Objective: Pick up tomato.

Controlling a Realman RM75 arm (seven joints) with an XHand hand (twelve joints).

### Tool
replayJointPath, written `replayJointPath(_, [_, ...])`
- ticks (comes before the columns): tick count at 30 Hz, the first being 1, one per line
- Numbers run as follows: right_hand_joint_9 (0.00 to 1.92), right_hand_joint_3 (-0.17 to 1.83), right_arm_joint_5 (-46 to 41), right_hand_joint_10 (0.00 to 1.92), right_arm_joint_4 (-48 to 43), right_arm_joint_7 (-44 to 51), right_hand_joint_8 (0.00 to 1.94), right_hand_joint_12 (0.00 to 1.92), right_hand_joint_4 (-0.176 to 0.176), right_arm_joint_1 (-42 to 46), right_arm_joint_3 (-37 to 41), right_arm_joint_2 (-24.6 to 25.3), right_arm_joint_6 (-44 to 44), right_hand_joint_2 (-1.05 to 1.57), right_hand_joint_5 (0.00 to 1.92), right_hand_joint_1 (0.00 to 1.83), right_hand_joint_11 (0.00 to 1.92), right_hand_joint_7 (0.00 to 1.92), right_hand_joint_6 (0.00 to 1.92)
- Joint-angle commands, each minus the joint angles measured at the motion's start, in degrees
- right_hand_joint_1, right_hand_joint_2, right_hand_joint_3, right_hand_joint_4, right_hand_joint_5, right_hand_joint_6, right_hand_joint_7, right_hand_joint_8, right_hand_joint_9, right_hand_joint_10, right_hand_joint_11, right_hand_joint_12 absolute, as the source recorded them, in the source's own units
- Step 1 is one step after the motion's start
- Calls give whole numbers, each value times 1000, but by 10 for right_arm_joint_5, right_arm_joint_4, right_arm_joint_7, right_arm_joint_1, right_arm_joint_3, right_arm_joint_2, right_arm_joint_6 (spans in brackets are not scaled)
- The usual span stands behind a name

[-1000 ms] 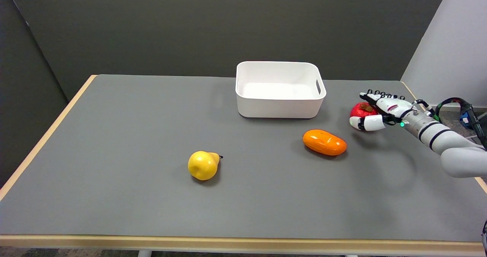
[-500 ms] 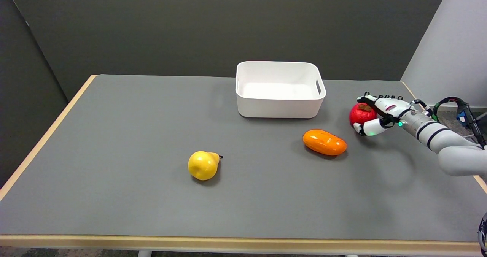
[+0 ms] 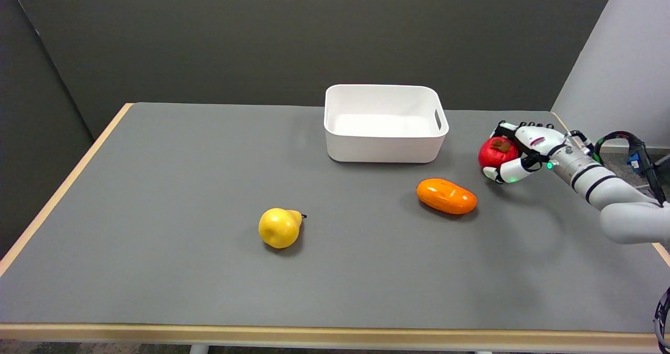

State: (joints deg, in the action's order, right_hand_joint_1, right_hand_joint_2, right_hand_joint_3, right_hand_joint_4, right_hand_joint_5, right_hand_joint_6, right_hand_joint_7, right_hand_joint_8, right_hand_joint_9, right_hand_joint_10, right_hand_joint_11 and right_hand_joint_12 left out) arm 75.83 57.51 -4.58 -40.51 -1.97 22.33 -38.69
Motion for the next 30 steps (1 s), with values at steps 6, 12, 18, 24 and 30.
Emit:
replayJointPath(6, [799, 379, -26, 1649, 27, 1, 1366, 1921, 170, -8, 1, -2, -148, 1150, 604, 812, 237, 804, 1617])
replayJointPath(12, [772, 363, -22, 1706, 41, -4, 1380, 1915, 126, -24, 1, -4, -183, 1177, 577, 820, 248, 812, 1656])
replayJointPath(18, [817, 377, -13, 1790, 69, -5, 1401, 1921, 110, -50, 1, -8, -251, 1171, 589, 827, 337, 824, 1651])
replayJointPath(24, [855, 452, 15, 1843, 111, -6, 1503, 1921, 175, -87, -2, -6, -274, 1108, 617, 822, 425, 841, 1618])
replayJointPath(30, [862, 453, 30, 1921, 131, -6, 1569, 1921, 176, -183, -49, 19, -235, 1110, 615, 820, 466, 851, 1623])
